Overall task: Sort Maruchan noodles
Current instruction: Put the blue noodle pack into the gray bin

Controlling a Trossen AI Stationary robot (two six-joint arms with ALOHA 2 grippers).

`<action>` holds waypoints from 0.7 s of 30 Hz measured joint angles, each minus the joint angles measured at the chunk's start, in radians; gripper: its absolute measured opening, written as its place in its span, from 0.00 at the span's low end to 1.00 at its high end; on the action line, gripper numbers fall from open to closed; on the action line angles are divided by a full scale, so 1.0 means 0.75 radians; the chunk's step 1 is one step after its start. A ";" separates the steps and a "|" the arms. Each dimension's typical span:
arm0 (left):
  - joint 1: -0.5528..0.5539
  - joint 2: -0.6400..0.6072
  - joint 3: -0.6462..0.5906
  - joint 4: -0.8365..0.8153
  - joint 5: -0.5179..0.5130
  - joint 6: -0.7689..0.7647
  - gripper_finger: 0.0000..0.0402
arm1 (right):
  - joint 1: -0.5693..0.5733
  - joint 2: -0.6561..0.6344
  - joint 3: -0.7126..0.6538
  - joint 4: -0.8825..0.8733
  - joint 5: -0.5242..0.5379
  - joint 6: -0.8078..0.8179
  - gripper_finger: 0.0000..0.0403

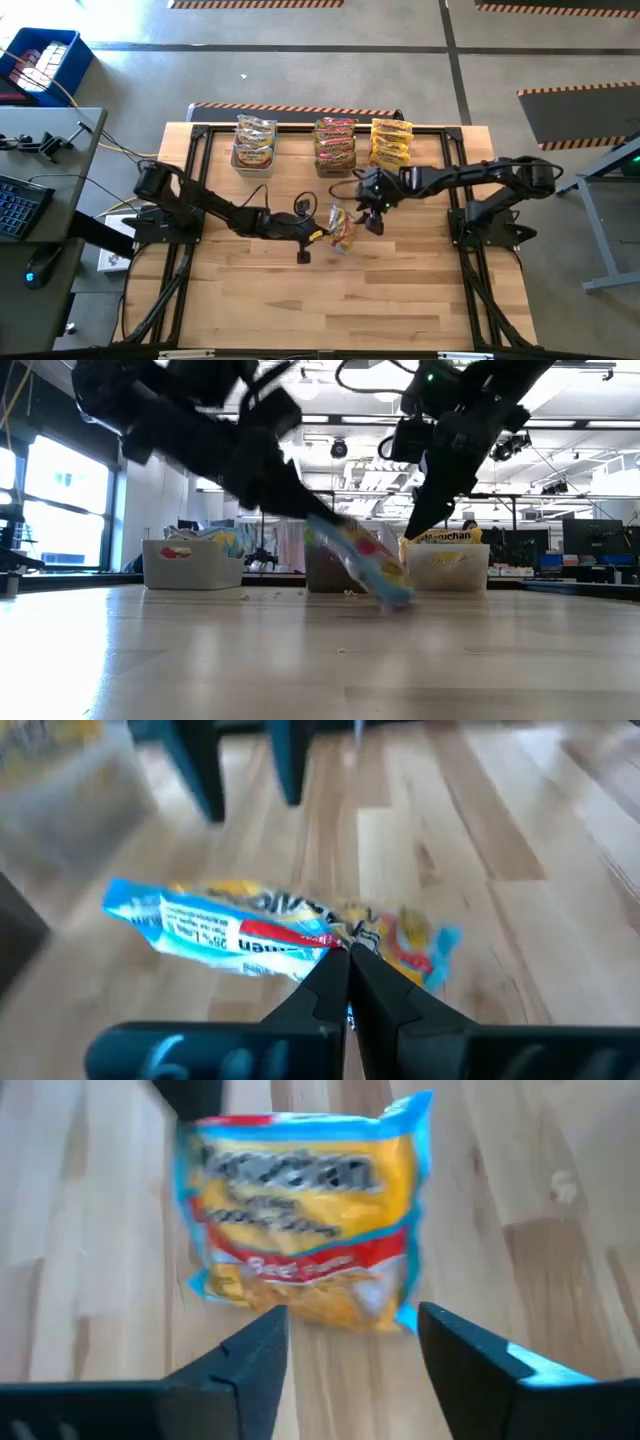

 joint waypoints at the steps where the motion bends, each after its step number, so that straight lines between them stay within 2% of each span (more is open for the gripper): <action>1: -0.008 -0.024 -0.001 -0.008 -0.006 0.049 0.00 | -0.022 0.004 0.000 0.005 -0.042 -0.016 0.51; 4: -0.036 -0.074 0.000 0.001 -0.030 0.165 0.00 | -0.076 0.033 -0.001 0.073 -0.158 -0.070 0.55; 13: -0.143 -0.225 -0.001 -0.055 -0.067 0.461 0.00 | -0.161 0.180 -0.001 0.482 -0.680 -0.181 0.56; 17: -0.168 -0.338 -0.001 -0.135 -0.075 0.505 0.00 | -0.162 0.249 -0.001 0.669 -0.750 -0.138 0.56; 21: -0.187 -0.445 -0.001 -0.229 -0.160 0.533 0.00 | -0.150 0.328 -0.001 0.871 -0.879 -0.060 0.56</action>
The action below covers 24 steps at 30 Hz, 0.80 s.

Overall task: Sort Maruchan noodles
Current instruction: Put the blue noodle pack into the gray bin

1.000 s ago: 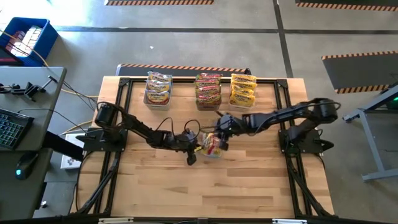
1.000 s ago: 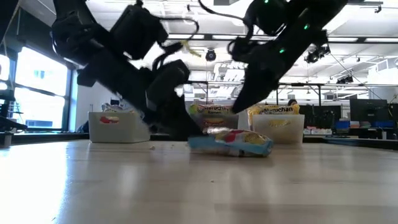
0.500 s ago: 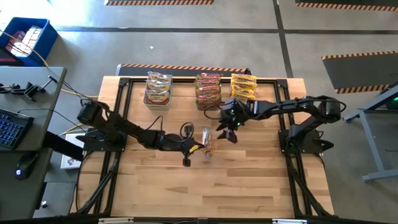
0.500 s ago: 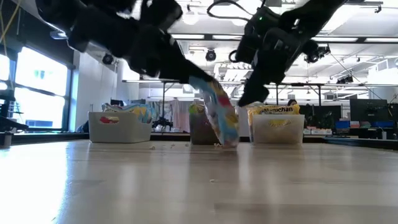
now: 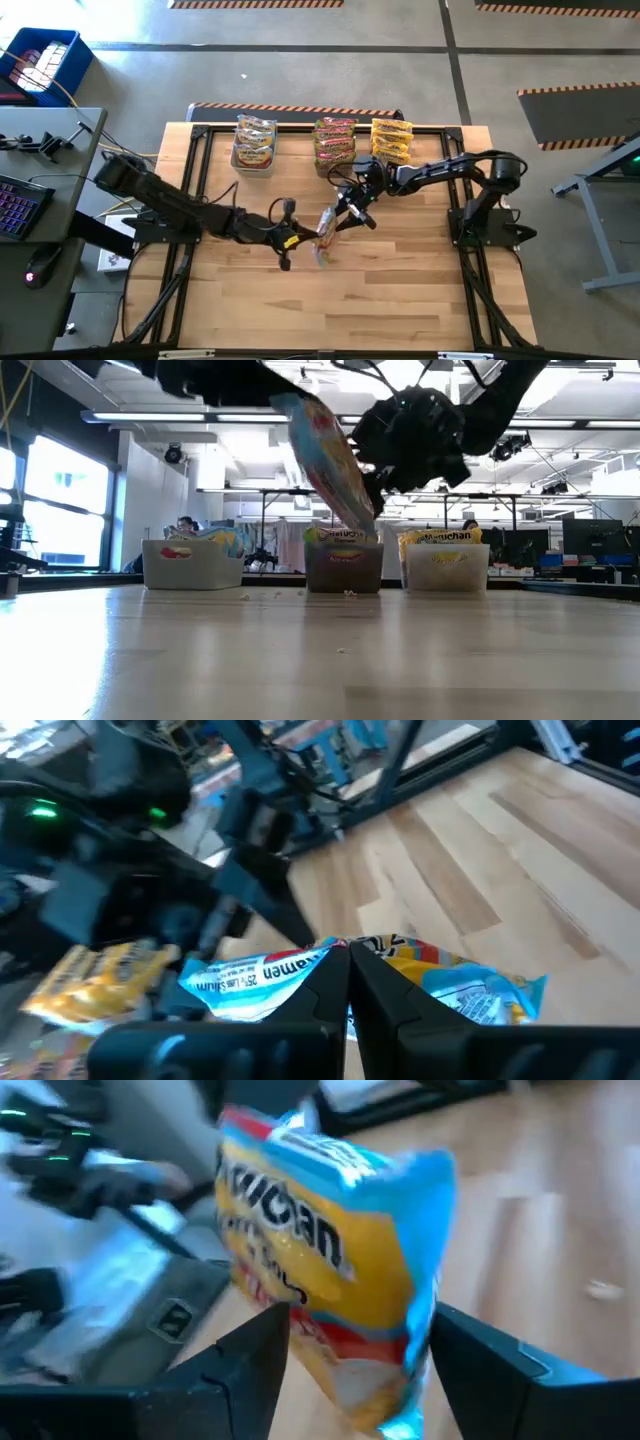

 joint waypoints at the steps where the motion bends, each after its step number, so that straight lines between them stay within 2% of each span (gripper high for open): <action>1: -0.004 -0.023 0.000 -0.019 -0.018 0.008 0.00 | 0.009 0.021 0.001 0.075 -0.022 0.029 0.56; 4: -0.016 -0.078 0.000 -0.061 -0.069 0.021 0.00 | 0.036 0.081 0.001 0.300 -0.114 0.136 0.56; 9: -0.044 -0.140 -0.001 -0.128 -0.204 0.021 0.00 | 0.073 0.149 0.001 0.604 -0.120 0.319 0.56; 13: -0.069 -0.167 -0.001 -0.179 -0.335 0.001 0.00 | 0.106 0.155 0.001 0.677 -0.097 0.376 0.56; 17: -0.085 -0.192 -0.001 -0.236 -0.414 -0.068 0.00 | 0.130 0.155 0.001 0.720 -0.005 0.456 0.53; 24: -0.105 -0.246 -0.001 -0.324 -0.460 -0.262 0.01 | 0.150 0.155 0.001 0.735 0.143 0.487 0.37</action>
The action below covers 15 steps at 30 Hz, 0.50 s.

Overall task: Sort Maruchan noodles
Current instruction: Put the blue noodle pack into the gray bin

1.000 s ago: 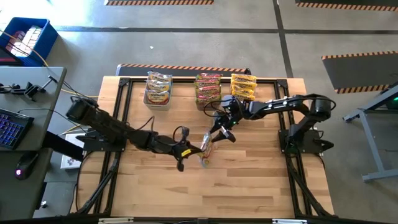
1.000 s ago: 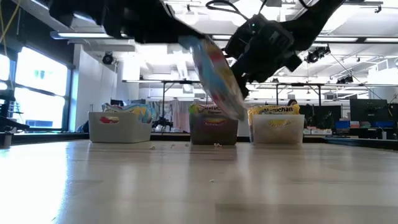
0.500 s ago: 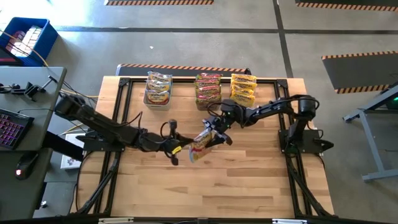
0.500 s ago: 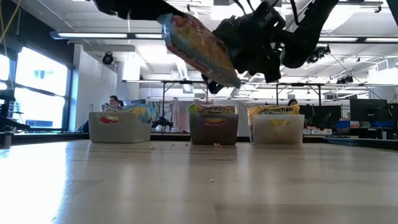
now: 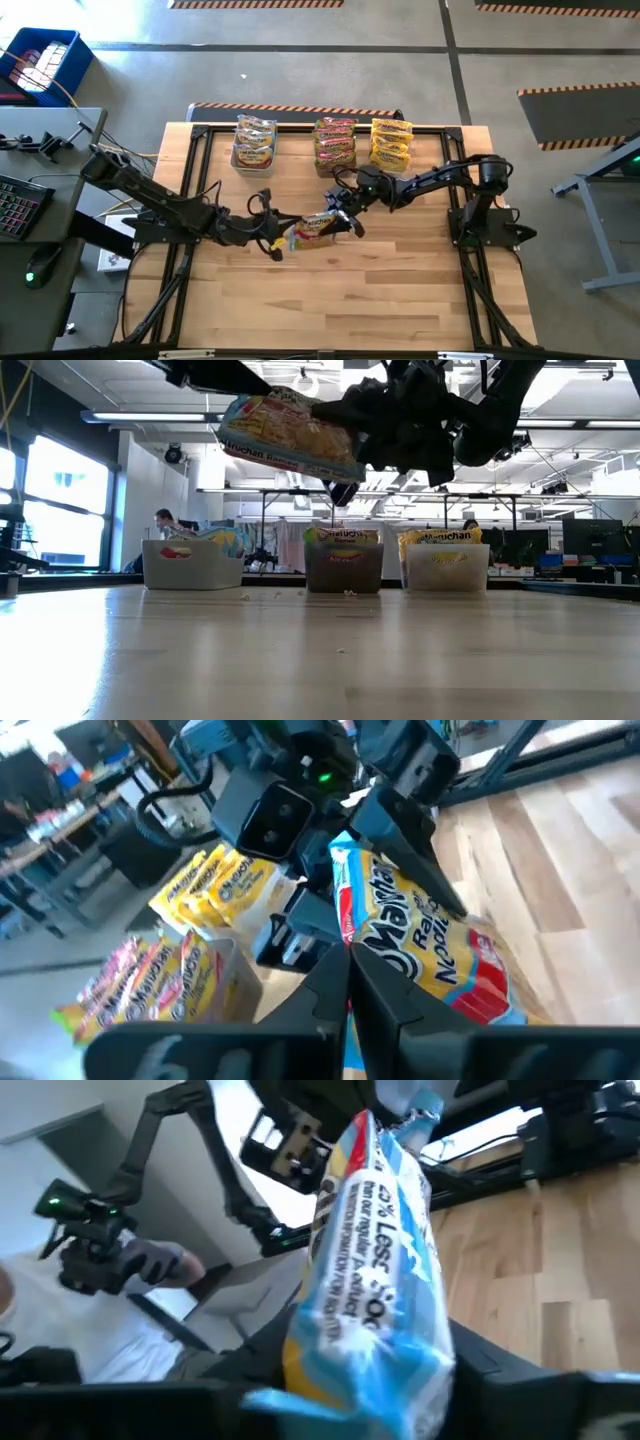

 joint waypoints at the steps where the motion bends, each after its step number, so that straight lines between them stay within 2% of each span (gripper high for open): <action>1: 0.000 -0.012 0.000 -0.018 0.000 -0.038 0.02 | 0.000 0.000 0.000 0.000 0.020 0.002 0.34; 4: 0.001 -0.063 0.000 -0.100 0.005 -0.169 0.05 | -0.001 0.000 0.000 -0.001 0.045 0.003 0.26; 7: 0.006 -0.135 0.000 -0.215 0.074 -0.302 0.10 | -0.001 0.000 0.000 0.004 0.049 0.018 0.22; 12: 0.068 -0.290 0.000 -0.362 0.278 -0.563 0.20 | -0.014 -0.017 0.013 -0.046 0.043 0.004 0.21; 15: 0.125 -0.364 0.000 -0.417 0.404 -0.675 0.27 | -0.013 -0.036 0.083 -0.243 0.067 -0.108 0.21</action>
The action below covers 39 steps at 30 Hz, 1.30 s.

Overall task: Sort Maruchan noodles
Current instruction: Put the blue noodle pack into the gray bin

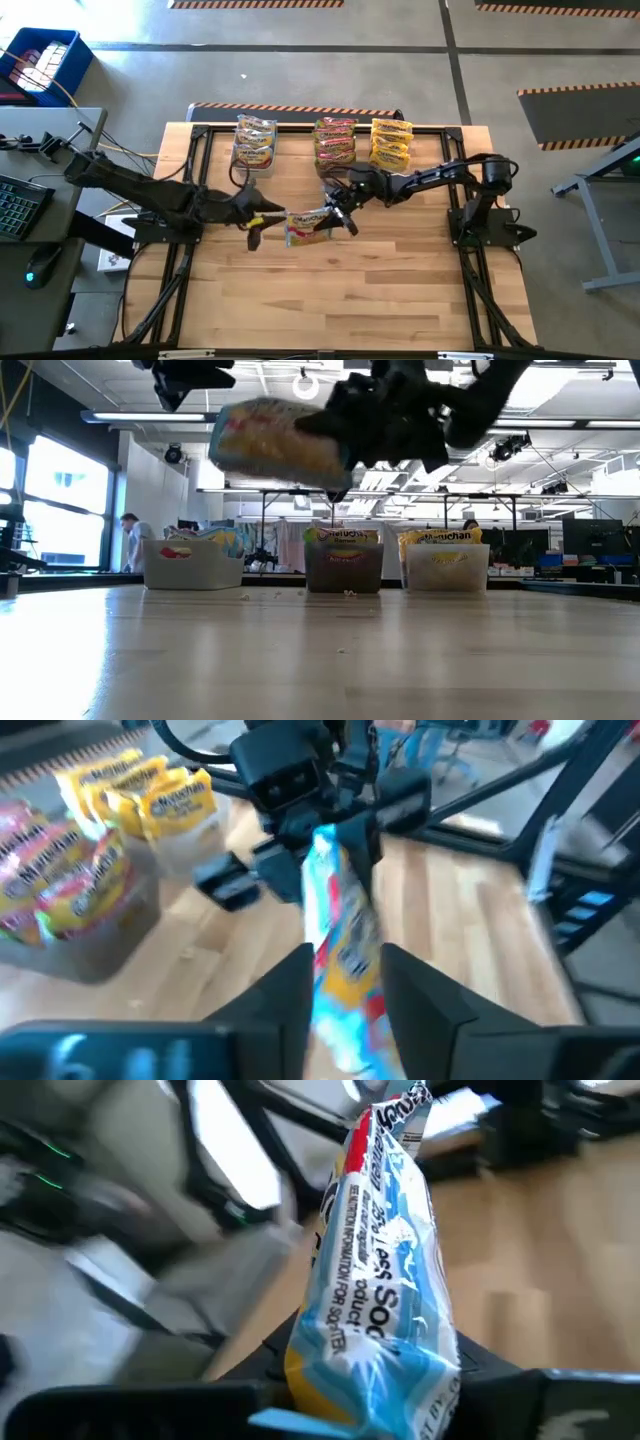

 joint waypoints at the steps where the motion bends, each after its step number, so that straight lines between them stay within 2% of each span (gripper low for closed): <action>1: 0.018 -0.016 0.000 -0.009 0.032 -0.030 0.29 | 0.008 -0.002 0.039 -0.104 0.034 -0.059 0.21; 3: 0.057 -0.039 0.000 -0.038 0.083 -0.079 0.34 | 0.026 -0.003 0.132 -0.345 0.112 -0.190 0.21; 6: 0.106 -0.042 0.001 -0.070 0.176 -0.116 0.42 | 0.068 -0.003 0.293 -0.698 0.306 -0.406 0.21; 10: 0.146 -0.027 0.001 -0.117 0.232 -0.117 0.51 | 0.116 -0.003 0.440 -0.951 0.514 -0.571 0.21; 16: 0.181 -0.028 0.001 -0.132 0.250 -0.057 0.59 | 0.140 -0.003 0.502 -1.002 0.535 -0.612 0.21; 22: 0.213 0.029 0.068 -0.180 0.317 0.003 0.61 | 0.139 -0.003 0.503 -1.000 0.597 -0.645 0.21; 32: 0.256 0.346 0.299 -0.378 0.381 0.187 0.61 | 0.140 -0.003 0.504 -0.994 0.593 -0.669 0.21; 39: 0.279 0.473 0.432 -0.496 0.479 0.267 0.59 | 0.140 -0.004 0.504 -0.993 0.592 -0.679 0.21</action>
